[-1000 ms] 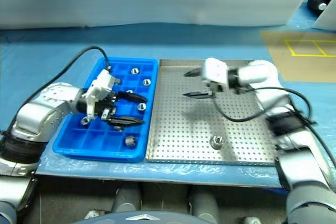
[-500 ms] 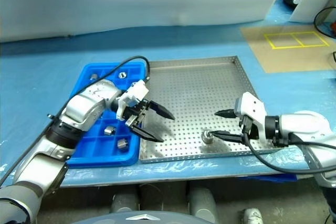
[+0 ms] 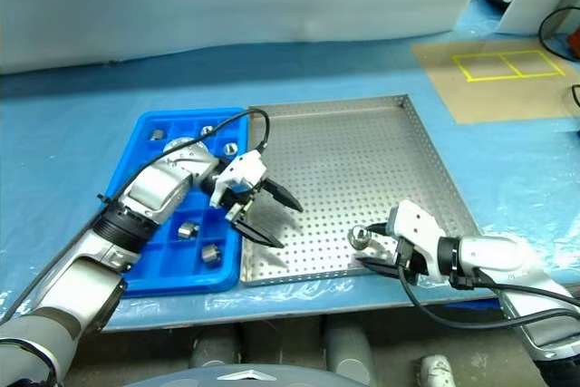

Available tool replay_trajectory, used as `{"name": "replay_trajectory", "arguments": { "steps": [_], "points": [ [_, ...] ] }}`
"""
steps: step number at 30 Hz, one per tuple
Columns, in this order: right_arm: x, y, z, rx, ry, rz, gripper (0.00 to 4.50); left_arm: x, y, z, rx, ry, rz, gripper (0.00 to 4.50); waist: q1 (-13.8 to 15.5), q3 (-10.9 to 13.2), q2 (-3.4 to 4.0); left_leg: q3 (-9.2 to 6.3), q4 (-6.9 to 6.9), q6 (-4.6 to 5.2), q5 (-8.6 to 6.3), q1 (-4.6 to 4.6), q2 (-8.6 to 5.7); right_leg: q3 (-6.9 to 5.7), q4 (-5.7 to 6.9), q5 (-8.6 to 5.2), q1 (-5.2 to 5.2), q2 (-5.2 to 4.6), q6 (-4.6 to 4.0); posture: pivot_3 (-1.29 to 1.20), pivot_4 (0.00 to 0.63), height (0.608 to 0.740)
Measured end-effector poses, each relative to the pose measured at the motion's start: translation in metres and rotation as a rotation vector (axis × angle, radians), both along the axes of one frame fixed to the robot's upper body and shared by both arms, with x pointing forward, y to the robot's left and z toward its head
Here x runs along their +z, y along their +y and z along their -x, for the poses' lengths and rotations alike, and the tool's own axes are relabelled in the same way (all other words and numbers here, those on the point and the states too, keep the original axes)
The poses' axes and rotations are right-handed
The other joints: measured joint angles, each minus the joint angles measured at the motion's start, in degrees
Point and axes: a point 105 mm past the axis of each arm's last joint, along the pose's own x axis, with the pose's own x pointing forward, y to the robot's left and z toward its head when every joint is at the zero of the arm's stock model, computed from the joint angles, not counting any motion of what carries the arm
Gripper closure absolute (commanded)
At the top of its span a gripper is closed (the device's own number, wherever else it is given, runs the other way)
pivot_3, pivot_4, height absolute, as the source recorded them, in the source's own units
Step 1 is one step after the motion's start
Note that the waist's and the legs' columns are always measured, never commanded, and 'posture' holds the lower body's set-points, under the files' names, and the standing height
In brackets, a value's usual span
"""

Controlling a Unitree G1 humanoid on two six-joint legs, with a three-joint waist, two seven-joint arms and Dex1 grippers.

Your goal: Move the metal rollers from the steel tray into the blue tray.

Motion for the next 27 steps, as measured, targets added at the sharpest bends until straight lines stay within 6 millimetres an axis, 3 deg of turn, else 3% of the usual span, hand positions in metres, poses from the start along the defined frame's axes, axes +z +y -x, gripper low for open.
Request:
{"name": "replay_trajectory", "arguments": {
  "steps": [8, 17, 23, 27],
  "points": [
    [-0.007, -0.015, -0.013, -0.049, -0.033, 0.026, 1.35, -0.001, -0.001, 0.001, 0.055, -0.007, 0.03, 0.75, 0.1, 0.0, 0.0, 0.0, 0.02, 0.08, -0.05, 0.13, -0.08, 0.0, -0.16, 0.02, 0.32, -0.09, 0.04, -0.34, 0.15, 0.74],
    [-0.01, -0.002, -0.014, -0.009, -0.031, 0.013, 1.35, -0.001, 0.005, 0.001, 0.106, 0.009, 0.028, 0.75, 0.1, 0.0, 0.04, 0.0, -0.09, 0.15, -0.09, 0.12, -0.06, -0.02, -0.34, 0.03, 0.31, -0.05, 0.04, -0.31, 0.15, 0.74],
    [-0.016, 0.023, -0.02, -0.023, -0.004, -0.102, 1.35, 0.001, 0.004, 0.007, 0.103, 0.021, 0.044, 0.75, 0.1, 0.0, 0.04, 0.0, -0.09, 0.15, -0.09, 0.13, -0.08, -0.03, -0.32, 0.03, 0.31, -0.08, 0.03, -0.3, 0.15, 0.74],
    [-0.019, 0.015, -0.032, -0.072, 0.006, -0.086, 1.53, 0.001, 0.003, 0.009, 0.109, 0.023, 0.045, 0.75, 0.1, 0.0, 0.04, 0.01, -0.07, 0.13, -0.08, 0.15, -0.1, -0.01, -0.3, 0.04, 0.34, -0.09, 0.03, -0.29, 0.15, 0.74]
  ]
}}
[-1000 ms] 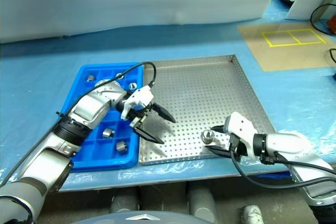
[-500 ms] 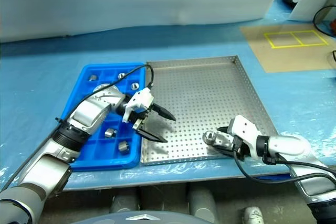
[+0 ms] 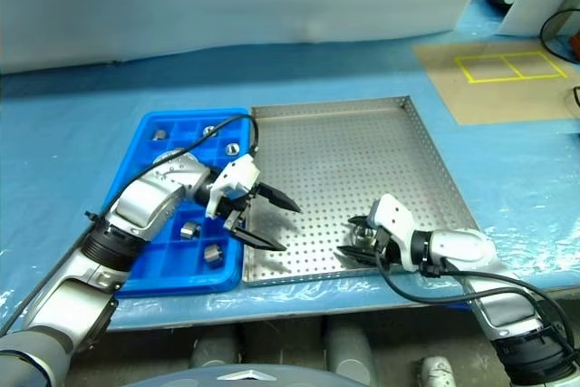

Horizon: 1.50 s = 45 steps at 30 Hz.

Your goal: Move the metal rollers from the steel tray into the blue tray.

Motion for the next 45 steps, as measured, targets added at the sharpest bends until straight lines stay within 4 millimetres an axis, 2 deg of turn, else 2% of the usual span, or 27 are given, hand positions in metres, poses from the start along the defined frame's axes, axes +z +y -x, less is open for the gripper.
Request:
{"name": "replay_trajectory", "arguments": {
  "steps": [2, 4, 9, 12, 13, 23, 25, 26, 28, 30, 32, 34, 38, 40, 45],
  "points": [
    [-0.006, -0.01, -0.003, -0.032, 0.025, 0.025, 1.98, 0.001, 0.001, 0.0, 0.003, -0.003, -0.002, 0.75, 0.1, 0.0, 0.02, -0.01, -0.01, 0.0, 0.0, 0.0, 0.0, -0.01, 0.0, 0.0, -0.01, 0.0, 0.0, -0.29, 0.15, 0.74],
    [-0.008, -0.018, -0.003, -0.04, 0.032, 0.061, 2.61, 0.001, 0.002, 0.0, 0.008, -0.001, -0.003, 0.75, 0.1, 0.0, 0.02, 0.0, -0.01, 0.01, -0.01, -0.02, -0.01, 0.0, -0.04, 0.0, 0.0, 0.0, 0.0, -0.28, 0.15, 0.74],
    [-0.006, -0.025, -0.005, -0.055, 0.021, 0.082, 2.61, 0.001, 0.003, -0.002, 0.02, 0.003, -0.006, 0.75, 0.1, 0.0, 0.01, 0.0, -0.04, 0.01, -0.01, 0.0, 0.01, -0.01, -0.03, 0.0, -0.01, 0.01, 0.0, -0.28, 0.15, 0.74],
    [-0.007, -0.025, -0.004, -0.049, 0.016, 0.086, 3.13, 0.001, 0.004, -0.002, 0.024, 0.003, -0.009, 0.75, 0.1, 0.0, 0.01, 0.0, -0.03, 0.01, -0.01, 0.0, 0.0, 0.0, -0.03, 0.0, 0.0, 0.01, 0.0, -0.28, 0.15, 0.74],
    [-0.007, -0.025, -0.004, -0.049, 0.014, 0.086, 3.17, 0.001, 0.004, -0.002, 0.026, 0.002, -0.009, 0.75, 0.1, 0.0, 0.01, 0.0, -0.03, 0.01, -0.01, 0.0, 0.0, 0.0, -0.03, 0.0, 0.0, 0.01, 0.0, -0.28, 0.15, 0.74],
    [-0.006, -0.007, -0.008, -0.011, -0.034, 0.066, 3.17, 0.006, 0.01, -0.006, 0.057, -0.007, 0.004, 0.75, 0.0, 0.0, 0.02, 0.0, -0.03, 0.0, 0.0, 0.01, 0.01, 0.0, -0.02, 0.0, -0.01, 0.01, 0.0, -0.25, 0.15, 0.74],
    [0.007, 0.004, -0.02, -0.002, -0.081, 0.022, 3.17, 0.009, 0.015, -0.009, 0.085, 0.001, 0.012, 0.75, -0.2, 0.0, 0.03, 0.01, -0.03, -0.04, 0.02, 0.03, 0.01, 0.02, 0.05, 0.02, -0.06, 0.02, 0.0, -0.22, 0.15, 0.74],
    [0.021, 0.013, -0.029, 0.01, -0.116, -0.016, 3.17, 0.012, 0.018, -0.012, 0.108, 0.006, 0.021, 0.75, -0.4, 0.0, 0.04, 0.04, -0.02, -0.11, 0.06, 0.04, 0.01, 0.06, 0.15, 0.03, -0.16, 0.03, 0.01, -0.2, 0.15, 0.74],
    [0.06, 0.036, -0.046, 0.078, -0.224, -0.078, 3.17, 0.022, 0.028, -0.017, 0.161, 0.006, 0.04, 0.75, -0.5, 0.0, 0.07, 0.07, -0.01, -0.26, 0.15, -0.02, 0.01, 0.12, 0.48, 0.06, -0.46, 0.05, -0.01, -0.16, 0.15, 0.74],
    [0.1, 0.061, -0.056, 0.188, -0.335, -0.111, 3.17, 0.034, 0.043, -0.022, 0.222, -0.002, 0.051, 0.75, 0.0, 0.0, 0.09, -0.01, -0.1, -0.48, 0.28, 0.0, 0.18, 0.05, 0.72, 0.04, -0.58, 0.1, -0.04, -0.12, 0.15, 0.74],
    [0.123, 0.087, -0.058, 0.298, -0.38, -0.146, 3.17, 0.045, 0.059, -0.026, 0.287, -0.017, 0.057, 0.75, 0.4, 0.1, 0.07, -0.04, -0.22, -0.62, 0.36, 0.18, 0.3, -0.05, 0.76, 0.0, -0.59, 0.15, -0.12, -0.08, 0.15, 0.74],
    [0.131, 0.114, -0.058, 0.405, -0.374, -0.182, 3.17, 0.053, 0.073, -0.03, 0.352, -0.038, 0.051, 0.75, 0.8, 0.1, 0.08, -0.05, -0.25, -0.81, 0.47, 0.18, 0.3, -0.08, 0.75, -0.01, -0.6, 0.15, -0.15, -0.01, 0.15, 0.74],
    [0.13, 0.16, -0.056, 0.586, -0.339, -0.23, 3.17, 0.059, 0.101, -0.028, 0.478, -0.056, 0.033, 0.75, 1.7, 0.1, 0.06, -0.1, -0.28, -0.8, 0.46, -0.13, 0.27, -0.16, 0.66, -0.02, -0.83, 0.11, -0.17, 0.1, 0.15, 0.74],
    [0.129, 0.186, -0.053, 0.684, -0.341, -0.246, 3.17, 0.057, 0.118, -0.022, 0.551, -0.056, 0.008, 0.75, 2.0, 0.1, 0.01, -0.18, -0.33, -0.81, 0.47, -0.29, 0.34, -0.34, 0.67, -0.05, -0.95, 0.11, -0.23, 0.17, 0.15, 0.74],
    [0.126, 0.235, -0.037, 0.876, -0.335, -0.299, 3.17, 0.055, 0.148, -0.002, 0.689, -0.065, -0.052, 0.75, 4.1, 0.1, -0.06, -0.37, -0.6, -0.9, 0.52, -0.5, 0.52, -0.86, 0.67, -0.22, -1.04, 0.09, -0.52, 0.31, 0.15, 0.74]
  ]
}}
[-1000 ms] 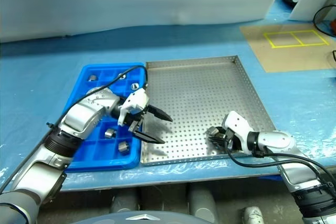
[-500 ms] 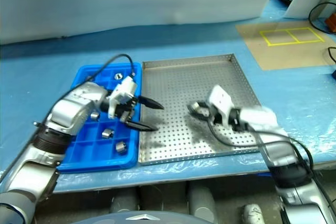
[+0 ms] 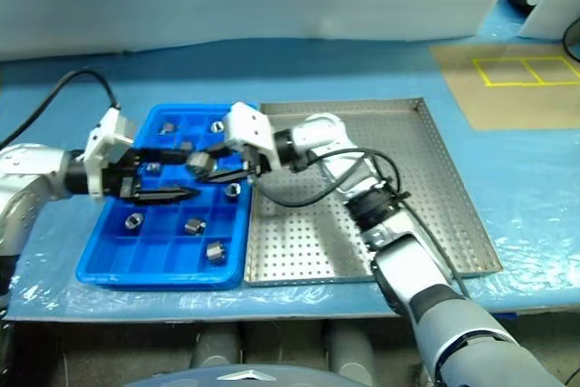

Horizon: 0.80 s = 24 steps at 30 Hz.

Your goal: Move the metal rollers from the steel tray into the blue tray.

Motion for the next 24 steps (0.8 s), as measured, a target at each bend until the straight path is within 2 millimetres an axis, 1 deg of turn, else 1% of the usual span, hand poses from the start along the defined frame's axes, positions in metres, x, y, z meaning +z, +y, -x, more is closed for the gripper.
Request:
{"name": "replay_trajectory", "arguments": {
  "steps": [1, 4, 7, 11, 13, 14, 15, 16, 18, 19, 21, 24],
  "points": [
    [0.0, 0.009, 0.003, 0.028, -0.002, -0.006, 3.17, 0.0, 0.006, 0.005, 0.026, 0.003, -0.014, 0.75, 0.7, 0.0, 0.0, -0.04, -0.04, -0.03, 0.02, -0.03, 0.03, -0.11, 0.0, -0.04, -0.01, 0.0, -0.07, 0.32, 0.15, 0.74],
    [-0.004, 0.026, 0.011, 0.085, -0.006, -0.021, 3.17, 0.0, 0.021, 0.018, 0.093, 0.018, -0.037, 0.75, 2.2, 0.0, 0.0, -0.12, -0.12, -0.09, 0.04, -0.09, 0.11, -0.32, -0.01, -0.13, 0.0, -0.01, -0.2, 0.39, 0.15, 0.74],
    [-0.009, 0.036, 0.016, 0.117, -0.01, -0.035, 3.17, -0.003, 0.03, 0.027, 0.136, 0.041, -0.06, 0.75, 3.8, 0.0, 0.01, -0.17, -0.1, -0.12, 0.06, -0.17, 0.14, -0.43, 0.01, -0.15, 0.0, -0.03, -0.23, 0.42, 0.15, 0.74],
    [-0.012, 0.048, 0.022, 0.153, -0.008, -0.051, 3.17, -0.002, 0.043, 0.038, 0.194, 0.052, -0.085, 0.75, 4.6, 0.0, 0.01, -0.27, -0.11, -0.11, 0.05, -0.15, 0.19, -0.48, 0.07, -0.17, 0.02, -0.02, -0.24, 0.47, 0.15, 0.74],
    [-0.022, 0.046, 0.022, 0.174, -0.008, -0.021, 3.17, 0.005, 0.053, 0.042, 0.251, 0.032, -0.1, 0.75, 5.2, 0.0, 0.0, -0.29, -0.12, -0.13, 0.06, -0.11, 0.2, -0.47, 0.09, -0.17, 0.03, -0.01, -0.25, 0.48, 0.15, 0.74],
    [-0.031, 0.046, 0.025, 0.2, -0.007, 0.023, 3.17, 0.012, 0.063, 0.042, 0.304, 0.004, -0.1, 0.75, 5.2, 0.0, 0.02, -0.35, -0.13, -0.16, 0.08, -0.1, 0.22, -0.49, 0.13, -0.18, 0.03, 0.01, -0.25, 0.48, 0.15, 0.74],
    [-0.046, 0.046, 0.029, 0.229, -0.001, 0.092, 3.17, 0.026, 0.072, 0.043, 0.347, -0.049, -0.104, 0.75, 5.3, 0.0, 0.01, -0.45, -0.14, -0.21, 0.11, -0.11, 0.22, -0.55, 0.13, -0.19, 0.04, 0.02, -0.28, 0.49, 0.15, 0.74],
    [-0.056, 0.045, 0.029, 0.234, 0.012, 0.135, 3.17, 0.035, 0.077, 0.045, 0.369, -0.077, -0.118, 0.75, 5.5, 0.0, 0.03, -0.48, -0.14, -0.22, 0.12, -0.15, 0.22, -0.57, 0.12, -0.19, 0.04, 0.01, -0.28, 0.49, 0.15, 0.74],
    [-0.07, 0.042, 0.024, 0.208, 0.034, 0.176, 3.17, 0.043, 0.087, 0.051, 0.412, -0.095, -0.135, 0.75, 5.7, 0.1, 0.07, -0.48, -0.13, -0.22, 0.12, -0.17, 0.16, -0.55, 0.1, -0.2, 0.04, -0.02, -0.28, 0.49, 0.15, 0.74],
    [-0.076, 0.04, 0.02, 0.185, 0.052, 0.183, 3.17, 0.042, 0.091, 0.055, 0.425, -0.085, -0.139, 0.75, 5.8, 0.1, 0.07, -0.48, -0.13, -0.22, 0.12, -0.17, 0.17, -0.55, 0.09, -0.2, 0.05, -0.02, -0.29, 0.49, 0.15, 0.74],
    [-0.079, 0.036, 0.014, 0.151, 0.089, 0.18, 3.17, 0.035, 0.092, 0.061, 0.428, -0.04, -0.149, 0.75, 5.9, 0.1, 0.06, -0.49, -0.14, -0.22, 0.12, -0.2, 0.2, -0.57, 0.08, -0.21, 0.04, -0.01, -0.3, 0.49, 0.15, 0.74],
    [-0.076, 0.034, 0.01, 0.14, 0.087, 0.162, 3.17, 0.031, 0.088, 0.065, 0.408, -0.027, -0.148, 0.75, 6.4, 0.1, 0.09, -0.52, -0.14, -0.22, 0.12, -0.21, 0.22, -0.61, 0.09, -0.23, 0.04, 0.01, -0.33, 0.47, 0.15, 0.74]
  ]
}}
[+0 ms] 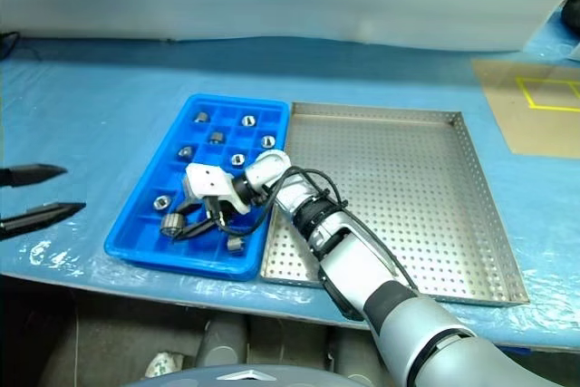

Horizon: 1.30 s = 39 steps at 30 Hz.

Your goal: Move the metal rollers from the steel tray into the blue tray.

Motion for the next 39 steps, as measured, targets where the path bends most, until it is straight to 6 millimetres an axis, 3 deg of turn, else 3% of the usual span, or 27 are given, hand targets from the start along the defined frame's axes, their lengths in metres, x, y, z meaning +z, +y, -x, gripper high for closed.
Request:
{"name": "replay_trajectory", "arguments": {
  "steps": [5, 11, 19, 28, 36, 39],
  "points": [
    [0.005, 0.0, -0.001, 0.013, -0.033, -0.016, 3.17, 0.005, -0.006, -0.003, -0.017, -0.037, 0.018, 0.75, 0.4, 0.0, 0.01, 0.0, 0.01, 0.0, 0.0, 0.01, -0.01, 0.02, 0.03, 0.0, 0.0, 0.0, 0.0, 0.45, 0.15, 0.74],
    [0.007, 0.002, -0.003, -0.007, -0.055, -0.028, 3.17, -0.009, -0.019, 0.006, -0.074, 0.024, 0.082, 0.75, 0.3, 0.0, -0.04, 0.0, 0.01, 0.01, 0.0, -0.02, 0.0, 0.03, 0.01, -0.01, -0.04, 0.03, -0.01, 0.46, 0.15, 0.74],
    [-0.016, 0.003, -0.007, -0.059, -0.11, 0.034, 3.17, -0.021, -0.034, 0.019, -0.097, 0.07, 0.123, 0.75, 0.6, 0.0, -0.04, -0.03, 0.02, 0.0, 0.0, -0.1, 0.01, 0.01, 0.03, -0.02, -0.1, 0.03, -0.03, 0.49, 0.15, 0.74],
    [-0.024, 0.005, -0.008, -0.083, -0.149, 0.047, 3.17, -0.024, -0.034, 0.02, -0.068, 0.061, 0.132, 0.75, 0.6, 0.0, -0.04, -0.03, 0.02, 0.0, 0.0, -0.12, 0.01, 0.02, 0.03, -0.02, -0.13, 0.04, -0.03, 0.49, 0.15, 0.74],
    [-0.024, 0.005, -0.004, -0.062, -0.13, 0.045, 0.64, -0.022, -0.037, 0.016, -0.072, 0.042, 0.142, 0.75, 0.6, 0.0, -0.04, -0.03, 0.02, 0.0, 0.0, -0.11, 0.01, 0.02, 0.04, -0.02, -0.13, 0.05, -0.03, 0.47, 0.15, 0.74],
    [-0.025, 0.005, -0.004, -0.06, -0.127, 0.054, 0.64, -0.021, -0.041, 0.013, -0.097, 0.034, 0.144, 0.75, 0.6, 0.0, -0.05, -0.04, 0.04, 0.0, 0.0, -0.11, 0.01, 0.02, 0.06, -0.02, -0.13, 0.05, -0.03, 0.45, 0.15, 0.74]
  ]
}}
